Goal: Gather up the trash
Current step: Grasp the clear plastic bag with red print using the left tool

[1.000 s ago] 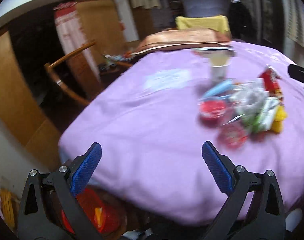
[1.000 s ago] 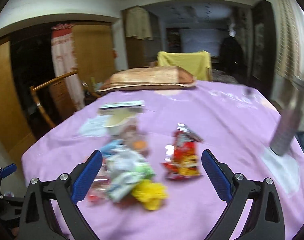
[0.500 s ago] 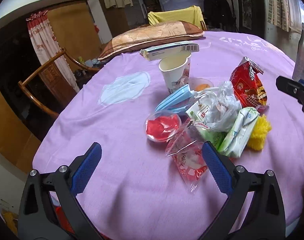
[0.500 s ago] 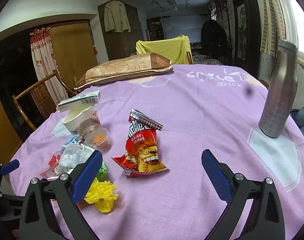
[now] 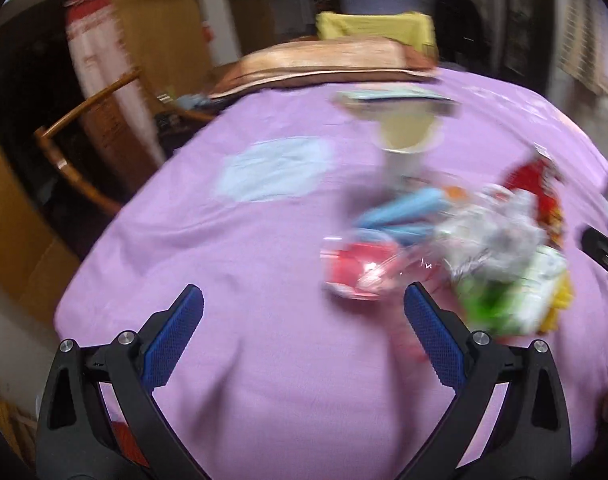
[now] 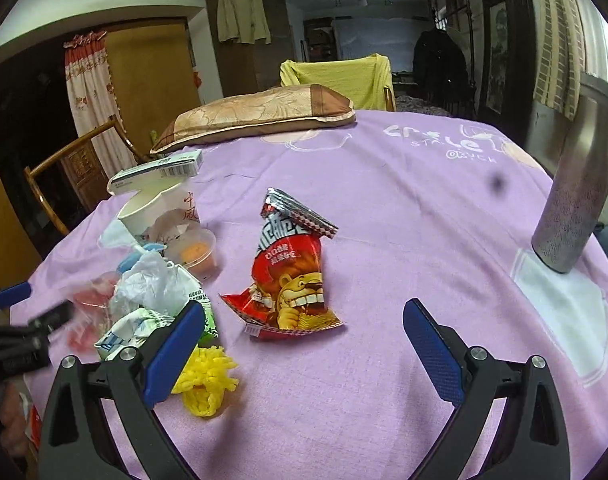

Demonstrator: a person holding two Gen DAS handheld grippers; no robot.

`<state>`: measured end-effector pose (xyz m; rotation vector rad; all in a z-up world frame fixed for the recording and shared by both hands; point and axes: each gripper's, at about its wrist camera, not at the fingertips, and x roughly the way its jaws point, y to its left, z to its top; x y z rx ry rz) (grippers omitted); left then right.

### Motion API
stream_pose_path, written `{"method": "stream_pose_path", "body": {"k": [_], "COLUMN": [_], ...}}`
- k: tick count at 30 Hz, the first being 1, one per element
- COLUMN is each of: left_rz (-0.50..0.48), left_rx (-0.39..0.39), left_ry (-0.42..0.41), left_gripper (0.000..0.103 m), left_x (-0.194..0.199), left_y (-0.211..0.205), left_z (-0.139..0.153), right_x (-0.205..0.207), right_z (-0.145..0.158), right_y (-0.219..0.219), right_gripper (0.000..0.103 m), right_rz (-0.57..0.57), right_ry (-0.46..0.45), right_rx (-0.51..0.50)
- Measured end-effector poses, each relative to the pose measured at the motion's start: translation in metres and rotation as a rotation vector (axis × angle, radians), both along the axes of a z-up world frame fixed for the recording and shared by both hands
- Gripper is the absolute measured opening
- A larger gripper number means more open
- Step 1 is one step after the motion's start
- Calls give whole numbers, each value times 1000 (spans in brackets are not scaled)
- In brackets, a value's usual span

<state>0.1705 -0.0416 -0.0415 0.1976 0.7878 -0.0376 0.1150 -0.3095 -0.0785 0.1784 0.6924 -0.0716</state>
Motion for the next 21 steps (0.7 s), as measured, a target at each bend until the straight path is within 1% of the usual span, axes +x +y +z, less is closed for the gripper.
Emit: {"method": "stream_pose_path", "body": {"k": [2,3,5,8,9,11,14,15,18,19,21], "left_rz": [22,18,-22,-99,-126,-192,-246,-248,-213,-189,-158], "left_rx": [-29,-47,-94,-125,-139,-185,-215,-215,-170,-171,-209], "left_ry": [10,17,28,44,59,115,193,205,222,215,214], "left_gripper": [96,96,96,96,96,96,96,96,96,96,96], "left_x": [2,2,0,-4,-6,-9,-6,-5,4,7,12], "left_y": [12,15,15,3,0,-9,-20,-23,-28,-24,-11], "left_z": [3,4,7,6,4,-4,-20,-25,-36,-37,-34], "right_x": [0,0,0,-1,-1,0,2,2,2,2,2], "right_z": [-1,-1,-2,-1,-1,-2,-3,-2,-2,-3,-3], "right_y": [-5,-6,-6,-6,-6,-8,-9,-9,-9,-9,-9], "right_gripper": [98,98,98,98,98,98,98,98,98,98,98], "right_rz": [-6,-4,-2,-3,-4,-6,-4,-4,-4,-5,-4], "right_ry": [4,6,11,5,5,10,16,17,16,15,14], "right_rx": [23,34,40,36,35,42,55,56,54,53,57]}}
